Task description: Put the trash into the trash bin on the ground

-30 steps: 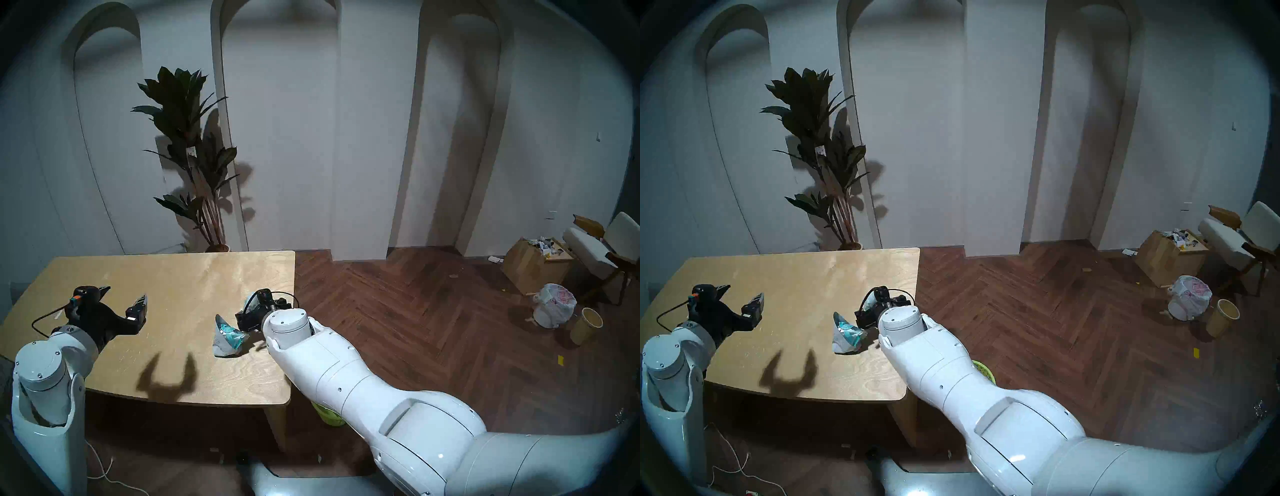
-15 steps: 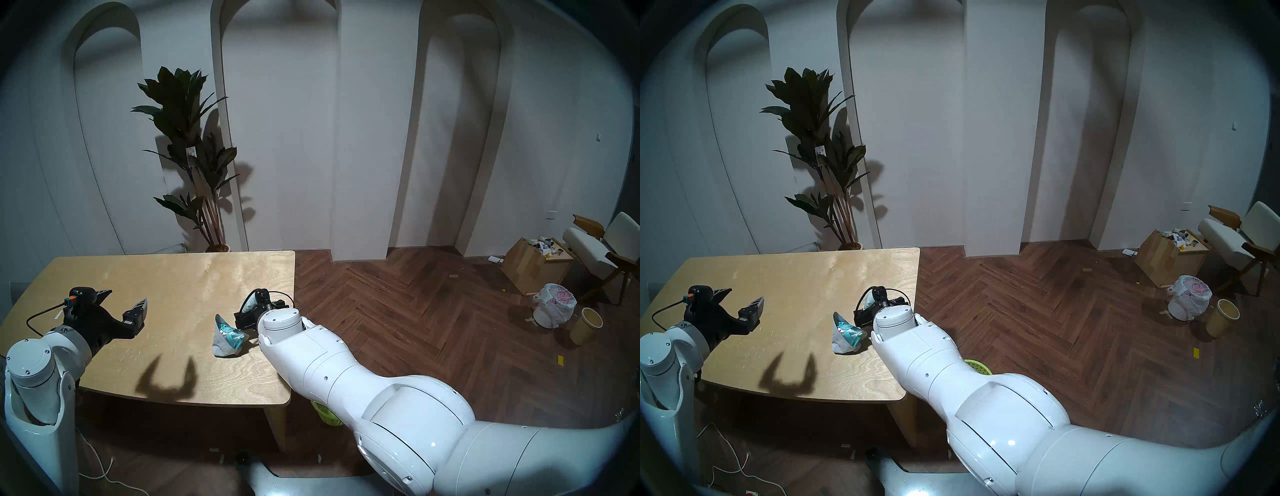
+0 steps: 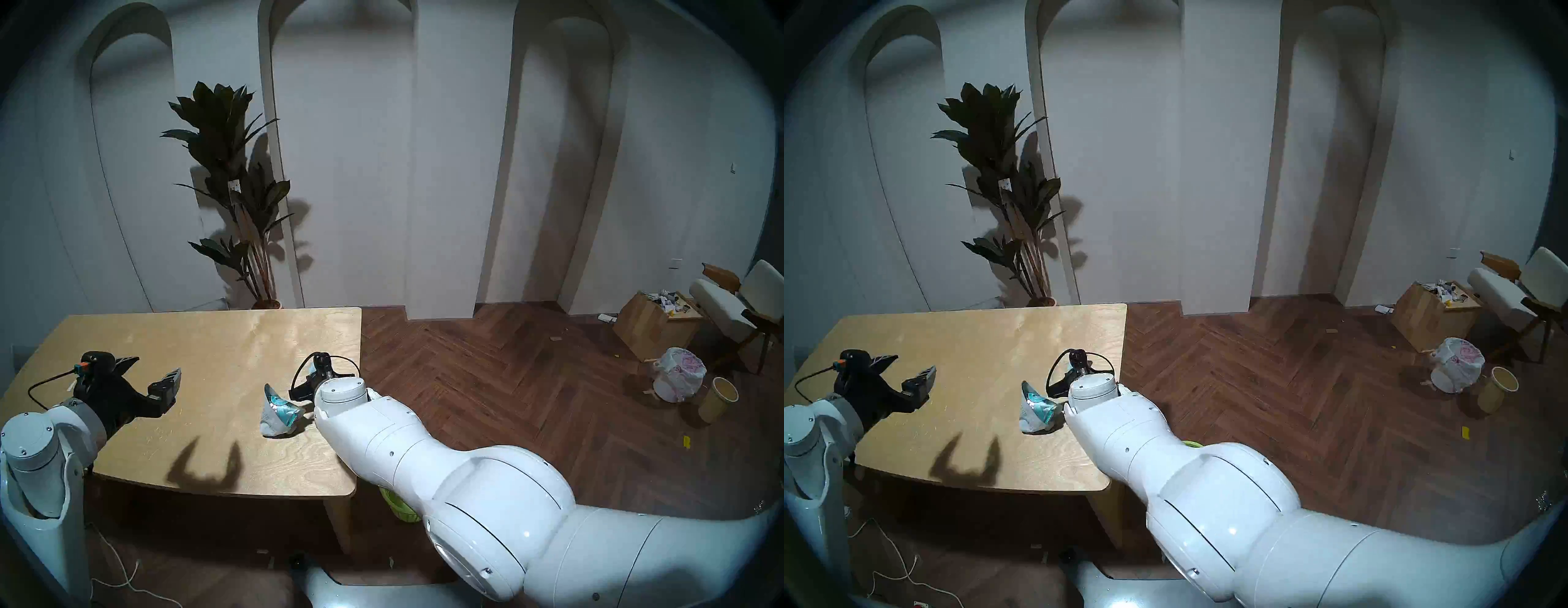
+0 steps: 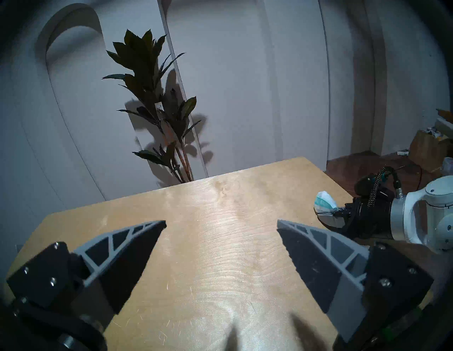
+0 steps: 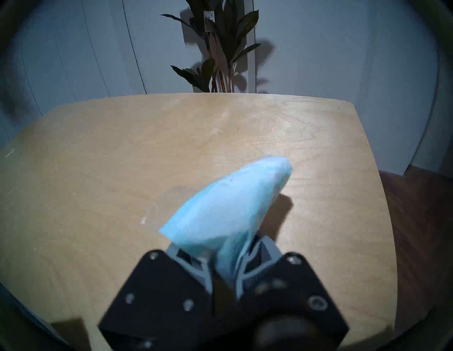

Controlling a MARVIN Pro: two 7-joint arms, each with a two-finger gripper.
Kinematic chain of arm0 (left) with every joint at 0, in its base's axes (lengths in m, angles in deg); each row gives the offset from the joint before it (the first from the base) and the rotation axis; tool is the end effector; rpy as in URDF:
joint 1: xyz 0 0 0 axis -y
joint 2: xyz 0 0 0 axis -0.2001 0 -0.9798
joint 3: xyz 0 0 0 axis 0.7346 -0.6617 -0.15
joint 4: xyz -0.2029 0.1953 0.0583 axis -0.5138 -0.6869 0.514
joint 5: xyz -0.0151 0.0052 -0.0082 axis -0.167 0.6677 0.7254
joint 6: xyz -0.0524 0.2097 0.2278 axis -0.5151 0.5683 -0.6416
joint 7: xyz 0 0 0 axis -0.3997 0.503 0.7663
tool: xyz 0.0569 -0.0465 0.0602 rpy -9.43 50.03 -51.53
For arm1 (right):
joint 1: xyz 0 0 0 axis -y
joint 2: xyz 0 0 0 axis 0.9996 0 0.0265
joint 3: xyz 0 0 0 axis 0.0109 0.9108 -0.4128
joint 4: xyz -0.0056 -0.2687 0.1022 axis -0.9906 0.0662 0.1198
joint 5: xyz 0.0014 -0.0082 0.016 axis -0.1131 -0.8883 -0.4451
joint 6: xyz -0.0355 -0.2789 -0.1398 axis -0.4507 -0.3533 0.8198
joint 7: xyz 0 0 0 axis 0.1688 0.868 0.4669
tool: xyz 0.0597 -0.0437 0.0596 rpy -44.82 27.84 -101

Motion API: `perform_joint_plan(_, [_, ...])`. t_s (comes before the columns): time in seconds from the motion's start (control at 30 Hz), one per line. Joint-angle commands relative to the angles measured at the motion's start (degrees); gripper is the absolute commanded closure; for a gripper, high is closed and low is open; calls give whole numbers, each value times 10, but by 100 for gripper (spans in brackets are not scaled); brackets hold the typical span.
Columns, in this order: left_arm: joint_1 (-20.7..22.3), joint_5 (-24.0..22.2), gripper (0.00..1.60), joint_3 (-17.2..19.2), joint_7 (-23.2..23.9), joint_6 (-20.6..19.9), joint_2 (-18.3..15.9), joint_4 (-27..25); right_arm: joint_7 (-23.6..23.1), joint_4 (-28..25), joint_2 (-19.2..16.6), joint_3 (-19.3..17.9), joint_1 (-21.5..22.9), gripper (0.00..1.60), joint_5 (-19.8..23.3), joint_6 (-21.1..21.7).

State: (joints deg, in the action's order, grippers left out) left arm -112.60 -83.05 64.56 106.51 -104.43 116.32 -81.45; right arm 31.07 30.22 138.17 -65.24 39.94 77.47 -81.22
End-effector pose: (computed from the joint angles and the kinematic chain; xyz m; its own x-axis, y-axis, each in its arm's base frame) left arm 0.2459 0.2064 -0.1669 0.2974 -0.2186 0.9294 -0.0466 -0.9756 -0.2145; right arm 0.4814 0.3357 -0.3666 0.4835 0.1195 0.8671 0.4326 -0.8938 -0.1181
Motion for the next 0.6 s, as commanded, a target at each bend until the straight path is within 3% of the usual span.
perform_joint_plan(0.0, [0,-7,0,14,14,2,-10,-10,-8,2,12,-11,25,160,10,-40])
perform_joint_plan(0.13, [-3,-12,0,21,24,1,-13,-9,-17,5,12,-24,33,160,21,-69])
perform_joint_plan(0.4, [-7,-23,0,32,47,1,-22,-7,-58,-10,-29,-55,36,160,41,-141])
perform_joint_plan(0.57, [28,-25,0,0,40,4,-38,14,-83,-29,-61,-68,13,160,47,-190])
